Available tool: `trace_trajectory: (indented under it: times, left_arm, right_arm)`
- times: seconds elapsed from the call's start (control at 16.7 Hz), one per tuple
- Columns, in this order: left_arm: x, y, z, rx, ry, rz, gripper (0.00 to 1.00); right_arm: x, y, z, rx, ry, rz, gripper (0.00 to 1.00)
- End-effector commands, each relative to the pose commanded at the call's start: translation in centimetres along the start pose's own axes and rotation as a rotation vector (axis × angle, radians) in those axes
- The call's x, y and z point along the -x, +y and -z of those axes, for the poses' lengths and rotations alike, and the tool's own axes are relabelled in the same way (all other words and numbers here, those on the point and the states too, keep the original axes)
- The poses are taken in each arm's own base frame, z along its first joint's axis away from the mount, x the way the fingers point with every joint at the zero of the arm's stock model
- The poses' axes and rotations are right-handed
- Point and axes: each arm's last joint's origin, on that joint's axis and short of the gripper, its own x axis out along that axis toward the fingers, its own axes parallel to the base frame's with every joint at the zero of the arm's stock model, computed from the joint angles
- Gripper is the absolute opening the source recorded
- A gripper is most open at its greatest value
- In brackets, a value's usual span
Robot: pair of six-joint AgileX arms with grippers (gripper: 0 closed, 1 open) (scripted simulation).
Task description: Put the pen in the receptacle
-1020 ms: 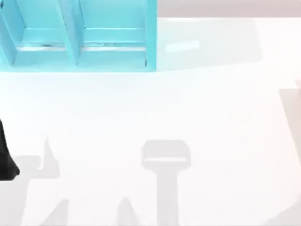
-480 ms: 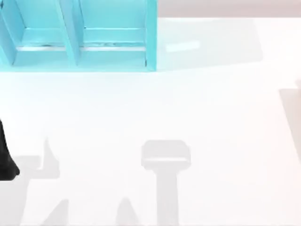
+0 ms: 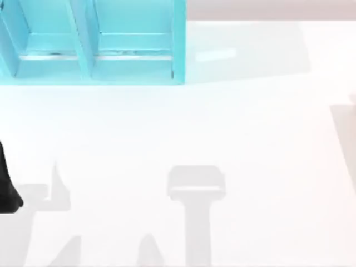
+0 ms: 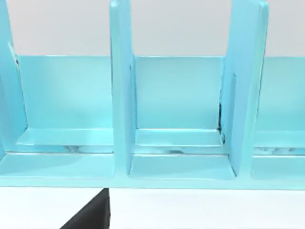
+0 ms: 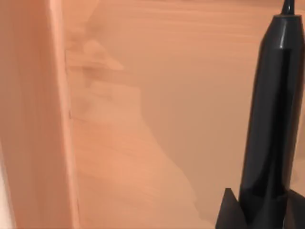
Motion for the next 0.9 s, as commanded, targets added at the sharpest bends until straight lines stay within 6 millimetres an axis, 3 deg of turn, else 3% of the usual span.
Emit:
trace_trajectory:
  times: [0.24,0.6,0.9]
  left_arm:
    - [0.0,0.0,0.0,0.0,0.0,0.0,1.0]
    - [0.0,0.0,0.0,0.0,0.0,0.0,1.0]
    - [0.0,0.0,0.0,0.0,0.0,0.0,1.0]
  right_arm:
    - [-1.5,-0.5,0.7,-0.012,-0.016,0.008,0.0]
    - [-1.8,-0.6,0.7,-0.011,-0.035,0.005,0.0]
    - [-1.8,-0.6,0.7,-0.011,-0.035,0.005,0.38]
